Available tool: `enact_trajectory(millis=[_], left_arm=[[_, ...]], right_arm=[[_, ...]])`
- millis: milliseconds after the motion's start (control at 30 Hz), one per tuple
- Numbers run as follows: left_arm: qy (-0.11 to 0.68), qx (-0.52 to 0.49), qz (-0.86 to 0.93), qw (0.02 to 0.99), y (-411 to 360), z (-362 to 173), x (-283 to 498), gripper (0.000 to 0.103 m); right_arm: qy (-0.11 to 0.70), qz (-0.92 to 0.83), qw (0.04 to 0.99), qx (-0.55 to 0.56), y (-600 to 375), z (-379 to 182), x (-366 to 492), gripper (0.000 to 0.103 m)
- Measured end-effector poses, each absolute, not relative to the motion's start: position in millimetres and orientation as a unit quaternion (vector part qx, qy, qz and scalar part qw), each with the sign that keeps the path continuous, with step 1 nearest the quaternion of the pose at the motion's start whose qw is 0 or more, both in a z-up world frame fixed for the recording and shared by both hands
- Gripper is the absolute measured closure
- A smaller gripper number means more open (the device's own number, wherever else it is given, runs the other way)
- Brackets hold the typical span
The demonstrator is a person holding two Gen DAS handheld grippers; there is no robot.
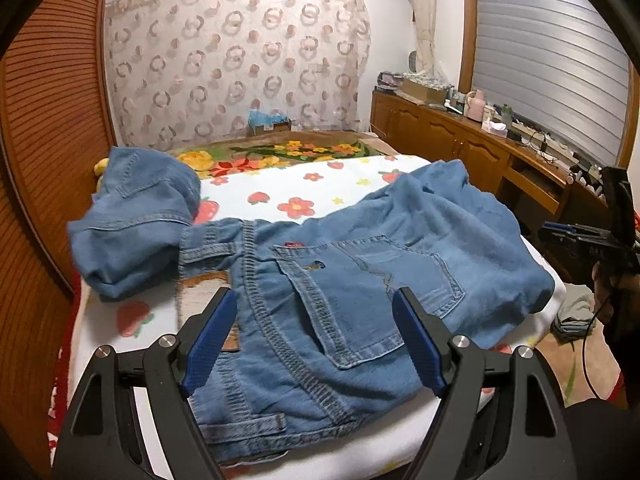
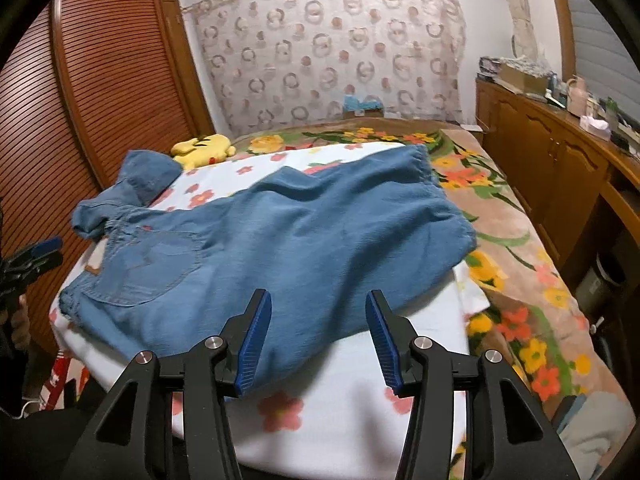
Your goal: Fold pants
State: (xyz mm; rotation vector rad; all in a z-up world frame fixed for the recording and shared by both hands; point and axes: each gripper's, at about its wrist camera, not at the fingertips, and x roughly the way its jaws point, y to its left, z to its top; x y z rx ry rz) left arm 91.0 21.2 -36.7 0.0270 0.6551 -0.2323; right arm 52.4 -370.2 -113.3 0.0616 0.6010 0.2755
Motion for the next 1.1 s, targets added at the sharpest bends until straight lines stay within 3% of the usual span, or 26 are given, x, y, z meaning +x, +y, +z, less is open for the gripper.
enact_trajectory(millis=[367, 833, 867, 1033, 1100], left_arm=[[0.356, 0.003, -0.121, 0.927, 12, -72, 110, 0.022], [0.365, -0.005, -0.118, 0.923, 16, -82, 113, 0.022], [0.365, -0.004, -0.118, 0.924, 16, -82, 113, 0.022], [0.363, -0.007, -0.117, 0.924, 18, -82, 112, 0.022], [0.363, -0.008, -0.116, 0.924, 18, -83, 111, 0.022]], right_arm=[[0.295, 0.067, 0.951, 0.057, -408, -112, 105, 0.051], [0.365, 0.036, 0.924, 0.111, -419, -124, 170, 0.052], [0.367, 0.040, 0.922, 0.113, -422, -123, 172, 0.055], [0.366, 0.062, 0.921, 0.114, -425, -117, 174, 0.093], [0.357, 0.064, 0.926, 0.103, -427, -115, 173, 0.096]])
